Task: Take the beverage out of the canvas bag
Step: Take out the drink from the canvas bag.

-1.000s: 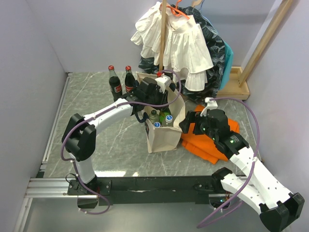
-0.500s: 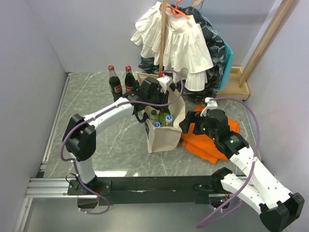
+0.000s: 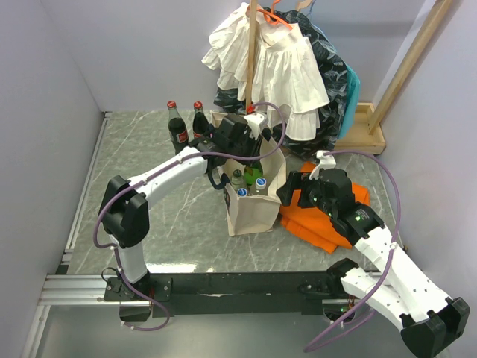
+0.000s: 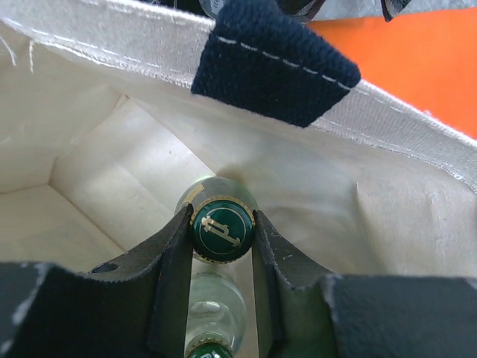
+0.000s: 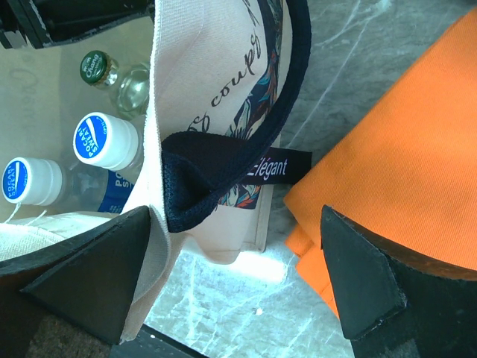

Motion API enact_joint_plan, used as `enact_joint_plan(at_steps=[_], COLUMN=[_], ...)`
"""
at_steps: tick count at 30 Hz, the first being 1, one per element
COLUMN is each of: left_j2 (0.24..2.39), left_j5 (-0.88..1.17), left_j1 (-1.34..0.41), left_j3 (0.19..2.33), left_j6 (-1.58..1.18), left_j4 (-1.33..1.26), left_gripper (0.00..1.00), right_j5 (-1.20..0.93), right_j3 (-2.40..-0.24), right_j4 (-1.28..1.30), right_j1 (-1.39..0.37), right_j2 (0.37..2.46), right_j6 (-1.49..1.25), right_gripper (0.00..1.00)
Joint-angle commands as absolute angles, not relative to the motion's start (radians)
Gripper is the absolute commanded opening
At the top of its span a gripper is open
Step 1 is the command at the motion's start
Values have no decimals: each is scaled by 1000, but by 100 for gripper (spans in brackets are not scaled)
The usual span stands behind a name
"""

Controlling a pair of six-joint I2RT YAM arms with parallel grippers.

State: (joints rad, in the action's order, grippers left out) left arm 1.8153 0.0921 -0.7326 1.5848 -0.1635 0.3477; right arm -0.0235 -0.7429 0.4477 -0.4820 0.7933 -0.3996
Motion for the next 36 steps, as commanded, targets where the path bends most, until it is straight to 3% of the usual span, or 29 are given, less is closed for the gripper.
enact_joint_plan(at_steps=[1, 36], left_j2=[1789, 1746], left_j5=[83, 72], left_j1=[-736, -738], left_j3=[1684, 1894], left_j6=[-137, -106], left_j4=[230, 360], left_gripper=[1, 1], right_j5=[-5, -11], right_j3=[-710, -721], right_j4=[514, 499], right_j1=[-488, -489], right_j2=[802, 788], right_j6=[-364, -365], right_gripper=[100, 100])
